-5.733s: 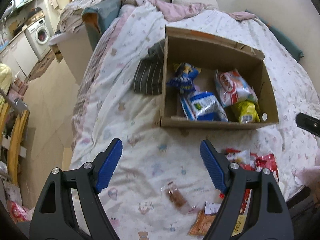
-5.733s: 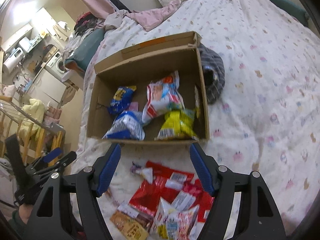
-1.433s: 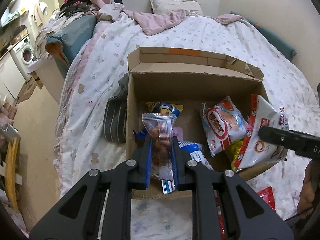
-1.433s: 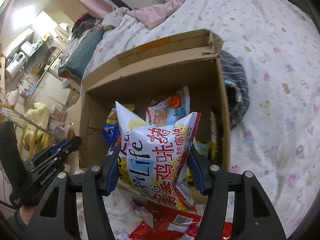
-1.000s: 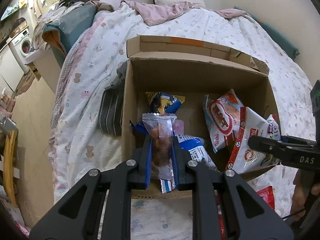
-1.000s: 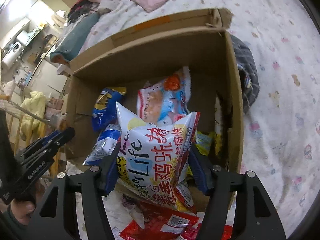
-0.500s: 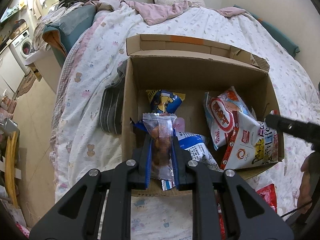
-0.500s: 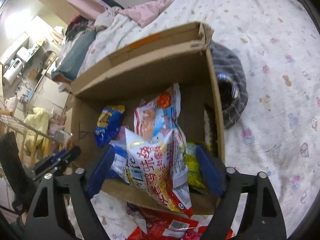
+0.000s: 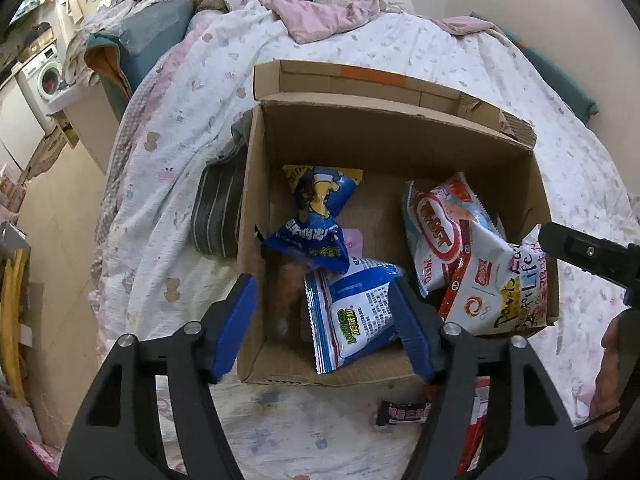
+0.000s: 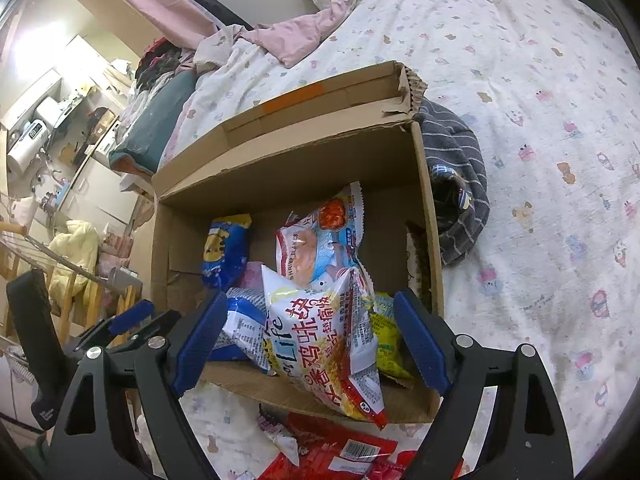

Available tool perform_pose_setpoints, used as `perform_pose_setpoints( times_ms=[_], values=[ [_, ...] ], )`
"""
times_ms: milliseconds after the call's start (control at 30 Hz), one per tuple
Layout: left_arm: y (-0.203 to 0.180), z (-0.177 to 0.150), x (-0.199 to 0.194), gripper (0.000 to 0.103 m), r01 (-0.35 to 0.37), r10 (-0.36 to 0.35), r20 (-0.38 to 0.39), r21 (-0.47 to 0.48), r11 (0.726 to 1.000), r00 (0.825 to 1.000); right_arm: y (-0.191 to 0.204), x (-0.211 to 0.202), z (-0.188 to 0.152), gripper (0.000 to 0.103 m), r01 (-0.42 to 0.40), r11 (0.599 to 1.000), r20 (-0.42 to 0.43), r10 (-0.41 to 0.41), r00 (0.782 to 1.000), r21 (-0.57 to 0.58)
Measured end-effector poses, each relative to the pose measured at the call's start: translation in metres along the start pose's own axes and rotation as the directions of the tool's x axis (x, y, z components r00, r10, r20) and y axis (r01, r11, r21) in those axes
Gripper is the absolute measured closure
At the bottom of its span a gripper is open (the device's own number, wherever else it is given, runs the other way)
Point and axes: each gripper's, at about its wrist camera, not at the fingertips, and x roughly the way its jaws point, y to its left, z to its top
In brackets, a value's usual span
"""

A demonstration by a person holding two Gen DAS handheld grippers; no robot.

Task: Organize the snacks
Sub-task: 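Withdraw both grippers from the box toward the red packets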

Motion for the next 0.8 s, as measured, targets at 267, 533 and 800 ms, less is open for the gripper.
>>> perform_pose_setpoints(
  times_ms=[267, 533, 800],
  values=[
    [-0.005, -0.002, -0.005, 0.038, 0.003, -0.003, 0.012, 0.021, 1.000, 1.000, 0.003, -0.007, -0.001, 0.016, 0.006, 1.000, 0.005, -0.006, 1.000, -0.003],
    [0.001, -0.006, -0.012, 0.038, -0.006, 0.006, 0.016, -0.002, 1.000, 1.000, 0.010, -0.024, -0.003, 0.016, -0.001, 1.000, 0.025, 0.001, 1.000, -0.001],
    [0.008, -0.022, -0.036, 0.038, -0.005, 0.005, 0.026, -0.023, 1.000, 1.000, 0.014, -0.041, -0.025, 0.016, -0.015, 0.999, 0.003, 0.015, 1.000, 0.037]
  ],
)
